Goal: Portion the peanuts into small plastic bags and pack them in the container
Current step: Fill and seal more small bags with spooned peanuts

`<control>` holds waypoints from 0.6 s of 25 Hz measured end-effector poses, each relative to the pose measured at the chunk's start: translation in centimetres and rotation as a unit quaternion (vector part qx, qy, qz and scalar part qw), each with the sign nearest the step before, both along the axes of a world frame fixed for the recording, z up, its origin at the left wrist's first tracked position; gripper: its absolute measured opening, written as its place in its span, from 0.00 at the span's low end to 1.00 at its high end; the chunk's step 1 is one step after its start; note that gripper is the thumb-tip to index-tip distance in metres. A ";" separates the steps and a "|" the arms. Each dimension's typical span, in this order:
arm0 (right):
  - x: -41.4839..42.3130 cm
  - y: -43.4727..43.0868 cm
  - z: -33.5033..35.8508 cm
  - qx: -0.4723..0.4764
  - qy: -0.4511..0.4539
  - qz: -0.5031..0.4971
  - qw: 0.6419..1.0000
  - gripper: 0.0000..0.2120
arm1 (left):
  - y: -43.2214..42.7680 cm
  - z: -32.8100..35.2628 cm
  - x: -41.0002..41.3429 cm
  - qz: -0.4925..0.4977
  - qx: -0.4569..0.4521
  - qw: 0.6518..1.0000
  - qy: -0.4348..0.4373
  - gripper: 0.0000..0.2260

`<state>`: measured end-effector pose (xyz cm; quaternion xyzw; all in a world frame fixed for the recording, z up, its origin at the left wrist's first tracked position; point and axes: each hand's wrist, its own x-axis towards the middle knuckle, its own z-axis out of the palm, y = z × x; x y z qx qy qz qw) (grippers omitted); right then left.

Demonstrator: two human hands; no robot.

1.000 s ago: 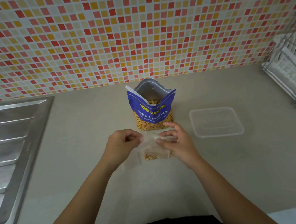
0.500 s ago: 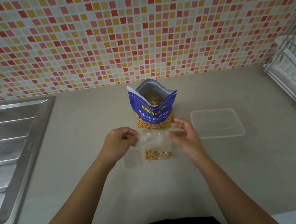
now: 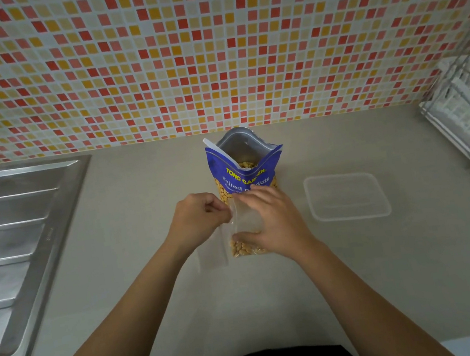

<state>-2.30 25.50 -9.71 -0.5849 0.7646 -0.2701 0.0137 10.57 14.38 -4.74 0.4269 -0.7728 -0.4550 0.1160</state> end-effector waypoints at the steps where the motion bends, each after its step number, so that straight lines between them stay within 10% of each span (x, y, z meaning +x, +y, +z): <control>1: 0.1 0.0 0.1 -0.009 0.010 -0.004 1.000 0.38 | 0.0 0.1 -0.1 0.001 -0.015 1.000 -0.008 0.01; 15: -0.4 0.5 1.1 -0.098 -0.106 -0.038 0.989 0.23 | -0.7 2.0 -0.2 0.045 0.013 0.997 0.057 0.08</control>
